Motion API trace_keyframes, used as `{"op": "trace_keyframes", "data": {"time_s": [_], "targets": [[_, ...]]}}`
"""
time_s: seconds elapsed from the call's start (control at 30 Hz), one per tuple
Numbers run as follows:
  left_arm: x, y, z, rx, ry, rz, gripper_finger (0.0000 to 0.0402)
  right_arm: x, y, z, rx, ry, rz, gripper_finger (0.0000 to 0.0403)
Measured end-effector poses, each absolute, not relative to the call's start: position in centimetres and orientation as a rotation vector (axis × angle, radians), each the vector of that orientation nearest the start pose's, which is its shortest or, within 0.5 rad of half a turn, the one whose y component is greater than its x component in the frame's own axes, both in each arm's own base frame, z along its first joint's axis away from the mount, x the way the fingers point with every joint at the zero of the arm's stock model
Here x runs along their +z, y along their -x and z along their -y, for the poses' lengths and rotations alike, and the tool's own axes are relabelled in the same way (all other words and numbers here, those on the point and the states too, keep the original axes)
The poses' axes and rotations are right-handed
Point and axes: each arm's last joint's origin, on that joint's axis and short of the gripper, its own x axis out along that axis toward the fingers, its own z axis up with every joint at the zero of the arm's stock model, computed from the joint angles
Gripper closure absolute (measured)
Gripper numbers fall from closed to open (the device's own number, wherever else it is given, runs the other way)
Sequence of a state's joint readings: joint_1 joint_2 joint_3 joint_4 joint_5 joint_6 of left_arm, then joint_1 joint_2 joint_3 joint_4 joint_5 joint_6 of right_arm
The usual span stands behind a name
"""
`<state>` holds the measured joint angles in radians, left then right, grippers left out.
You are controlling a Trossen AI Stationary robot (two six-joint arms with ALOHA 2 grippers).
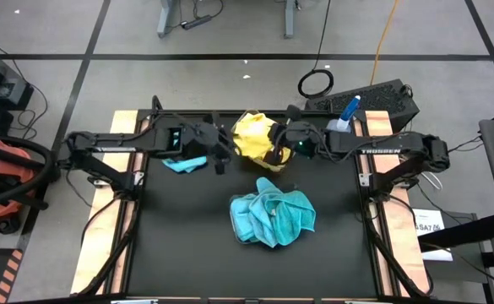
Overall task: Sort microfiber towel by color & place in baskets
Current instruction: Put the yellow microfiber cloth into the top transparent bin
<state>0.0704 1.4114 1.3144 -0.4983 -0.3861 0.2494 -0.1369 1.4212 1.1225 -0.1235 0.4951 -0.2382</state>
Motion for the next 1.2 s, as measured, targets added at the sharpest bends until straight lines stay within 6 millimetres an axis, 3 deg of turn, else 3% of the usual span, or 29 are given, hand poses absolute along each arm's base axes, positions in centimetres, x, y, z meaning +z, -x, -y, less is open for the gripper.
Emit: {"op": "trace_keyframes", "data": {"time_s": [0.13,0.3,0.57,0.93,1.2], "targets": [[33.4,-31.4,-5.0,0.291,-0.266,-0.674,0.0239,30.1,-31.3,7.4,-0.609,0.29,-0.561,0.0402],[30.6,-33.2,-6.3,0.269,-0.24,-0.761,0.0231,28.0,-31.8,9.6,-0.65,0.264,-0.656,0.0402],[27.0,-35.1,-7.8,0.261,-0.223,-0.87,0.023,22.9,-32.2,12.8,-0.631,0.131,-0.811,0.0403],[27.4,-34.9,-7.8,0.281,-0.226,-0.861,0.023,16.7,-32.8,15.8,-0.515,-0.114,-0.938,0.0403],[27.8,-34.7,-6.9,0.255,-0.232,-0.86,0.023,15.3,-32.7,16.2,-0.495,-0.197,-0.979,0.0388]]}}
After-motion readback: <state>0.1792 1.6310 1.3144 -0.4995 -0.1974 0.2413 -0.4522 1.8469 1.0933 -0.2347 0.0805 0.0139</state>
